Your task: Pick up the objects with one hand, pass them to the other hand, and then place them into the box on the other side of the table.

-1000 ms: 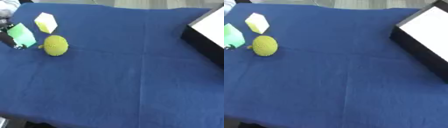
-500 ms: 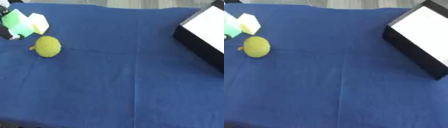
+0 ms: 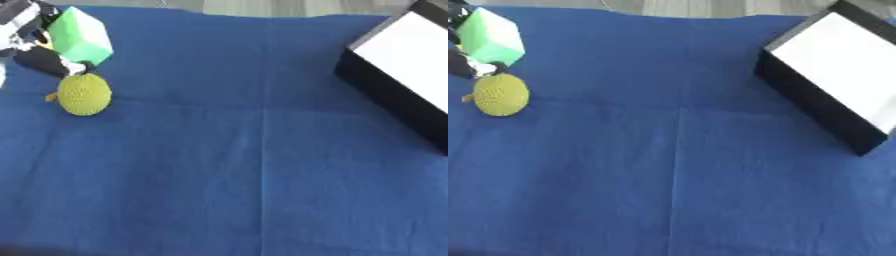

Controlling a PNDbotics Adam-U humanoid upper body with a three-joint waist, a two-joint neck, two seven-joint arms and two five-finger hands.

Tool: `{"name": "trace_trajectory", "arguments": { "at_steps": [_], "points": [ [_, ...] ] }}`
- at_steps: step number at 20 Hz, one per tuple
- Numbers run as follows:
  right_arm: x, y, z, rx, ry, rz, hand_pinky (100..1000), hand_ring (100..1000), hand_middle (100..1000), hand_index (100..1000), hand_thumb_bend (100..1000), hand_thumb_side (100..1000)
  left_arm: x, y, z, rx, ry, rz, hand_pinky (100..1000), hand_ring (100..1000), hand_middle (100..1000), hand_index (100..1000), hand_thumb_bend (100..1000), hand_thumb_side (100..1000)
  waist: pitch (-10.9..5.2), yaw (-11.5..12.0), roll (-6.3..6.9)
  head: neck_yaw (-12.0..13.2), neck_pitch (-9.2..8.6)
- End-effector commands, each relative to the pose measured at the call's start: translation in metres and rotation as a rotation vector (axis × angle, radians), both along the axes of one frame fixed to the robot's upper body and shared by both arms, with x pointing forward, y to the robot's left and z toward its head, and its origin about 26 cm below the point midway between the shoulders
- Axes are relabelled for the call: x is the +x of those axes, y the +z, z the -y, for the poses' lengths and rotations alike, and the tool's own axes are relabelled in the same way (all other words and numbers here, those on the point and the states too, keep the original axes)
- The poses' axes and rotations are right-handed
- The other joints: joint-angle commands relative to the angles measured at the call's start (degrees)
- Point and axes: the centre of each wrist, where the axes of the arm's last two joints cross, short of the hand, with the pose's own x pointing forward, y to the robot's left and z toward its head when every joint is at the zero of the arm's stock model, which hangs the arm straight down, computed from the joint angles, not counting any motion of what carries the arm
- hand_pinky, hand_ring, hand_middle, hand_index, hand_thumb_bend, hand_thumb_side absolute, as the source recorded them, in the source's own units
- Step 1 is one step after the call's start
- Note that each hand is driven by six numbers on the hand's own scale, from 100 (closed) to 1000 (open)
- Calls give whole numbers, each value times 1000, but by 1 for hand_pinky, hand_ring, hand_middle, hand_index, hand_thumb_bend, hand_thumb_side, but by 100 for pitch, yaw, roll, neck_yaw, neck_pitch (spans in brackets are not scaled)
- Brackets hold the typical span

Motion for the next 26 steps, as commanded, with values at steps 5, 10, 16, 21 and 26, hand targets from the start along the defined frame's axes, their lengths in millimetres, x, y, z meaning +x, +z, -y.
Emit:
{"name": "trace_trajectory", "arguments": {
  "at_steps": [5,10,16,21,26],
  "points": [
    [15,16,-21,-151,62,41,887,1000,918,898,113,124,-6,-3,33,-55,-134,115,671,661,555,507,162,100,-255,51,-122,-128,23],
    [29,12,-36,-213,98,18,886,1000,922,897,130,134,-10,-11,57,-69,-211,175,666,660,552,505,161,100,-279,117,-149,-242,24],
    [41,6,-48,-285,121,13,885,1000,923,896,150,144,-11,-23,81,-82,-269,213,660,658,548,504,157,100,-283,171,-169,-373,18],
    [50,-1,-57,-332,139,-7,886,1000,925,897,149,164,-11,-32,101,-97,-305,215,654,655,545,504,150,100,-286,211,-169,-443,19],
    [58,-6,-66,-365,158,-24,886,1000,929,898,151,176,-12,-37,120,-122,-339,226,650,652,540,503,144,100,-290,262,-171,-541,28]
  ]
}}
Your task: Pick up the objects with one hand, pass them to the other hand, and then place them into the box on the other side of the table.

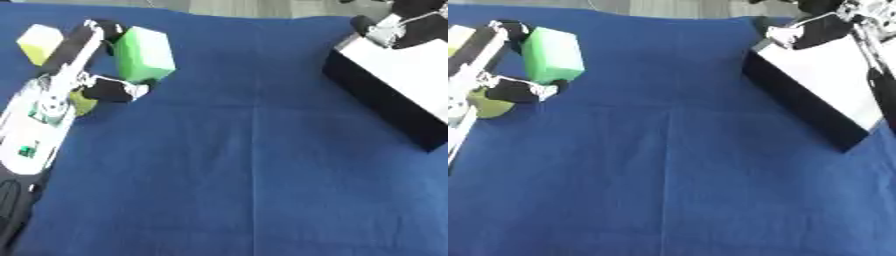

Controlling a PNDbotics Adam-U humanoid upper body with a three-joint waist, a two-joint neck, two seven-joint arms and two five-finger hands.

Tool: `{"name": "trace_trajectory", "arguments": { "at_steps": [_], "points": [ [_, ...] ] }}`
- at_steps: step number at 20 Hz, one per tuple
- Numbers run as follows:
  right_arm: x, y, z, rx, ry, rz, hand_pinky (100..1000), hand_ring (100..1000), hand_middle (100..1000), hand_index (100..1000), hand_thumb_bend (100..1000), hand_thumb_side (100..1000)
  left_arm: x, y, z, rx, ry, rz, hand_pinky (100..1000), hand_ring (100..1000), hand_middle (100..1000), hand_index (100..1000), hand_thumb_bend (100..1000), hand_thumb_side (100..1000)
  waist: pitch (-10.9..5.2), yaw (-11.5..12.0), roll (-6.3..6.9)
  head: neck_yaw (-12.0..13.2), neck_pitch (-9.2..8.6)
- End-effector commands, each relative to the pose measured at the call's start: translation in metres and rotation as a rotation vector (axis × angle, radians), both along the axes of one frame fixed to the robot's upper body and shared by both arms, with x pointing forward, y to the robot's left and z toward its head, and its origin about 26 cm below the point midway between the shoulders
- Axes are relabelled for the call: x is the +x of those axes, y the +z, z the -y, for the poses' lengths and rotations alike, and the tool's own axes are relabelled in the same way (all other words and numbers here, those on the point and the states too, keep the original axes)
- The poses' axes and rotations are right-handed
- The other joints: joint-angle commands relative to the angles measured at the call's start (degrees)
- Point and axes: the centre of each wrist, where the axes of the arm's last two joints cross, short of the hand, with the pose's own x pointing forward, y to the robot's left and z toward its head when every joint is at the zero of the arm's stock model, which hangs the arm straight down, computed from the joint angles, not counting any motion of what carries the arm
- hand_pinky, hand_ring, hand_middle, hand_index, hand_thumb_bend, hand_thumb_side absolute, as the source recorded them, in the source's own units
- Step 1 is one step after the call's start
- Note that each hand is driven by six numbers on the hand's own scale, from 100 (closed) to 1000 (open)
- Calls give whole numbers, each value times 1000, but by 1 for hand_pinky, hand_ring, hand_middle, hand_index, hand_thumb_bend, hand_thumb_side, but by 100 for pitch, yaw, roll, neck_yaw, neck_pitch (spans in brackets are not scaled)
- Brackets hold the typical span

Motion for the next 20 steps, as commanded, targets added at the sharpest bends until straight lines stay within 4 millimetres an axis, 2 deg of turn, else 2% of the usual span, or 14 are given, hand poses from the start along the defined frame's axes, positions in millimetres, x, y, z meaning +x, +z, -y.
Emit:
{"name": "trace_trajectory", "arguments": {
  "at_steps": [1,5,10,15,20],
  "points": [
    [1,9,-3,-37,2,20,886,1000,930,899,153,178,-2,6,13,-11,-28,38,649,651,539,503,142,100,-264,22,-68,-69,8],
    [6,7,-8,-60,14,13,886,1000,932,900,155,182,-4,2,28,-19,-56,48,649,651,538,503,141,100,-264,51,-69,-103,13],
    [7,7,-9,-65,17,13,887,1000,934,901,163,183,-4,1,31,-18,-62,53,646,649,535,503,138,100,-263,54,-70,-111,13],
    [15,5,-23,-143,42,22,891,1000,948,917,244,177,-13,-3,68,-77,-153,59,625,630,520,501,106,100,-263,114,-92,-273,54],
    [21,1,-28,-201,56,41,893,1000,954,926,281,168,-14,-17,86,-112,-165,45,619,627,516,501,100,114,-271,90,-118,-286,72]
  ]
}}
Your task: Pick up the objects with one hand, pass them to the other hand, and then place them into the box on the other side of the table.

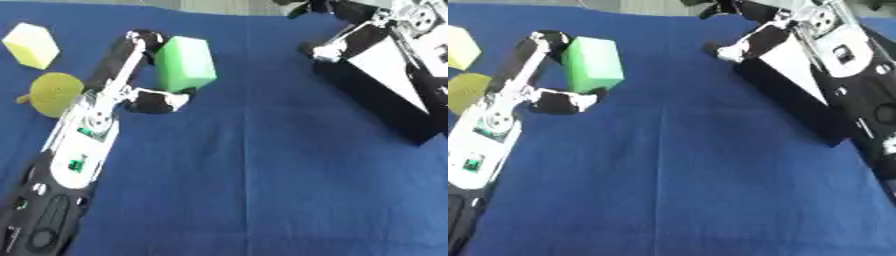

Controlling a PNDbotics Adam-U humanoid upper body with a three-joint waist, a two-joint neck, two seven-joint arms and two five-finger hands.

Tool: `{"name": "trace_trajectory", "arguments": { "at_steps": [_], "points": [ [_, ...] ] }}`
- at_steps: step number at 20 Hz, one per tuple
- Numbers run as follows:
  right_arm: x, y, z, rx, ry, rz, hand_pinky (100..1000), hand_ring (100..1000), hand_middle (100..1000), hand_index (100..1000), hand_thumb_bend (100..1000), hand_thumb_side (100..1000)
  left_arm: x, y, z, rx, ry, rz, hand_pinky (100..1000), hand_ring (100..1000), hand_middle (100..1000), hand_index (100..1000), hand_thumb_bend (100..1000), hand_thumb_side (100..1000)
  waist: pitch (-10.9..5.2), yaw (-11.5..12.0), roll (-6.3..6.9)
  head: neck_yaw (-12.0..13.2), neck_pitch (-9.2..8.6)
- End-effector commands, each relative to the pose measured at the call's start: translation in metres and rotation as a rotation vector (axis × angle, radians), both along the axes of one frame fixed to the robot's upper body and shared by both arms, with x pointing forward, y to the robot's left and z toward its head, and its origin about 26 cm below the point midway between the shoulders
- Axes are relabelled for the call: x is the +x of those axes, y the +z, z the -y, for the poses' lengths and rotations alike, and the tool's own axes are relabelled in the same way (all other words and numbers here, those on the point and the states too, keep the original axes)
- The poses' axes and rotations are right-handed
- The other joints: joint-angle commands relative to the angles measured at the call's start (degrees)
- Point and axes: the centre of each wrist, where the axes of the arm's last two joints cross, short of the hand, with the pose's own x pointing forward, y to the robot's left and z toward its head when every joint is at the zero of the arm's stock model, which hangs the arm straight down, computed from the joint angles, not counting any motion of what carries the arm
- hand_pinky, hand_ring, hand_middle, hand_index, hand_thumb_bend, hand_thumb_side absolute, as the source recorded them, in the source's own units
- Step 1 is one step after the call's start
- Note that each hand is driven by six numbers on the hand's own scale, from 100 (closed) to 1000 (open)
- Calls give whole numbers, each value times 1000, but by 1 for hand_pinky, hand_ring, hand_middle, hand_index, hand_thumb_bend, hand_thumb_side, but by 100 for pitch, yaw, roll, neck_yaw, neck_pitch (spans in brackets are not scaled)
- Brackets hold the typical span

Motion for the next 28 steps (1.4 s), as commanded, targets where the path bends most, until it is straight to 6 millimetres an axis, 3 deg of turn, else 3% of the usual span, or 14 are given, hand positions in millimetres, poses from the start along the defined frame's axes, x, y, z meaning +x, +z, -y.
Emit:
{"name": "trace_trajectory", "arguments": {
  "at_steps": [1,7,13,23,28],
  "points": [
    [1,11,-2,-48,19,41,893,1000,955,927,284,165,0,1,11,-22,-4,14,618,626,515,501,100,116,-270,-16,-74,-8,26],
    [0,13,-19,-61,94,19,892,1000,951,930,322,100,2,-9,21,-52,4,-14,613,623,510,500,100,127,-287,-37,-72,2,72],
    [-5,21,-31,-68,141,6,887,1000,937,913,365,100,0,-11,30,-76,-14,-16,609,621,505,498,100,131,-303,-27,-65,-16,104],
    [-4,28,-39,-121,159,50,887,1000,929,907,406,100,-5,-6,43,-161,-38,-17,593,608,489,496,100,156,-303,1,-63,-64,97],
    [0,22,-38,-142,144,50,888,1000,930,911,400,100,-7,-7,49,-195,-60,-22,591,606,487,497,100,168,-312,3,-77,-108,106]
  ]
}}
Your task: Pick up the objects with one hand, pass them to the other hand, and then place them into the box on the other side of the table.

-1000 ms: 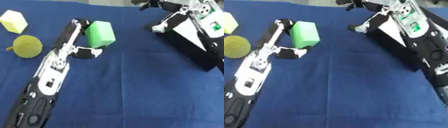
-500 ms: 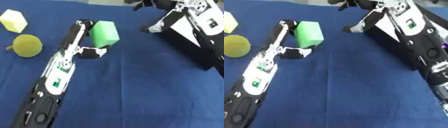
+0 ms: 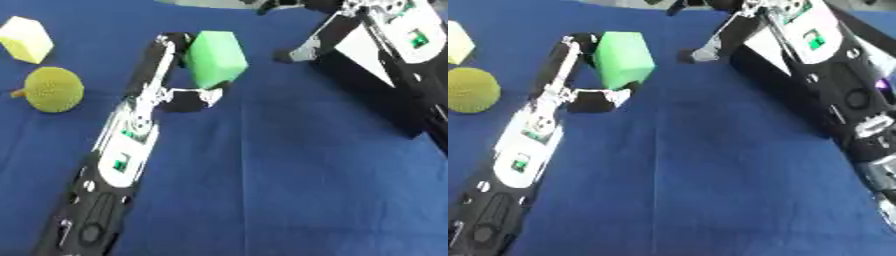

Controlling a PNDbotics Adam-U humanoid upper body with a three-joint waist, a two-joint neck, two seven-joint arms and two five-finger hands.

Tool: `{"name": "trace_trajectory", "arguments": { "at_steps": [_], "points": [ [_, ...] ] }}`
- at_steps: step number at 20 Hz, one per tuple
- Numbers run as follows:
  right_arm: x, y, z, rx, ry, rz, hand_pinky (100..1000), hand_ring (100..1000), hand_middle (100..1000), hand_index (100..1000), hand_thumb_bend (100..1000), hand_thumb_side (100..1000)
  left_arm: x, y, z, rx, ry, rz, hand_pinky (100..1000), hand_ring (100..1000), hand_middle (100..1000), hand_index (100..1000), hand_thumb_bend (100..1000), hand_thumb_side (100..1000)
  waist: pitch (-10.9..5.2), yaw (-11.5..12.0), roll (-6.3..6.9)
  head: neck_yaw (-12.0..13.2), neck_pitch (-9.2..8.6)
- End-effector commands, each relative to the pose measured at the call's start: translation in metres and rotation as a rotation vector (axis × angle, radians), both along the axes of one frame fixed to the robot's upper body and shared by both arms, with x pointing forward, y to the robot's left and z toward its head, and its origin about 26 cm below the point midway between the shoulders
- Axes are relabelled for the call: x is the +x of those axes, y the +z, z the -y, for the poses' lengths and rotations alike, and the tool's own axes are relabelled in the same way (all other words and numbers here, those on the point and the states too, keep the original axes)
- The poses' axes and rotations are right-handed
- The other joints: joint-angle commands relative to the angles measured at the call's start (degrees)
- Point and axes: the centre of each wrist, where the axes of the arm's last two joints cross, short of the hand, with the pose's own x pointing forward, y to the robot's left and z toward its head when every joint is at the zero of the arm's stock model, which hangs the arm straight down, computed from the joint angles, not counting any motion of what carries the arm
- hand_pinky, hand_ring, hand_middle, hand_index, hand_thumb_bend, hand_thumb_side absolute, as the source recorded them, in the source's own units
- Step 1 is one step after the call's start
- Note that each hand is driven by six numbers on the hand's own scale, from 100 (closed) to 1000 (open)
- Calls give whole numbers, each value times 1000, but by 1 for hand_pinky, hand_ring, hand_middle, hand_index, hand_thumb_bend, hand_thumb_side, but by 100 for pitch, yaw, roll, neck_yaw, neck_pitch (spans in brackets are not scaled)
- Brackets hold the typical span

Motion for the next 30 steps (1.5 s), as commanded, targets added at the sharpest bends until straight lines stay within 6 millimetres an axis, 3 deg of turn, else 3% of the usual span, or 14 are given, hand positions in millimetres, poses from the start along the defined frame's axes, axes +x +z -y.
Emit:
{"name": "trace_trajectory", "arguments": {
  "at_steps": [1,7,19,28,29,30],
  "points": [
    [0,10,3,-90,48,65,889,1000,930,911,402,100,-3,10,6,-38,-19,21,590,606,486,497,100,172,-264,3,-77,-51,-1],
    [4,10,2,-115,51,69,892,1000,936,914,384,114,-2,2,12,-62,-1,-23,586,603,482,496,100,188,-237,-9,-68,-61,20],
    [-10,18,-23,-94,140,13,899,1000,952,923,311,162,0,-5,17,-79,24,-41,582,602,478,496,100,196,-209,-34,-67,-50,-44],
    [-14,12,-34,-109,151,-44,907,1000,965,934,271,229,-1,-7,20,-79,18,-43,581,601,477,497,100,197,-223,-71,-81,27,171],
    [-14,11,-34,-114,153,-48,908,1000,967,936,302,226,-2,-7,21,-80,17,-41,581,601,477,497,100,202,-223,-76,-83,26,189],
    [-14,9,-35,-119,154,-54,909,1000,969,937,256,255,-2,-7,21,-81,14,-38,582,602,477,498,100,194,-225,-81,-86,27,206]
  ]
}}
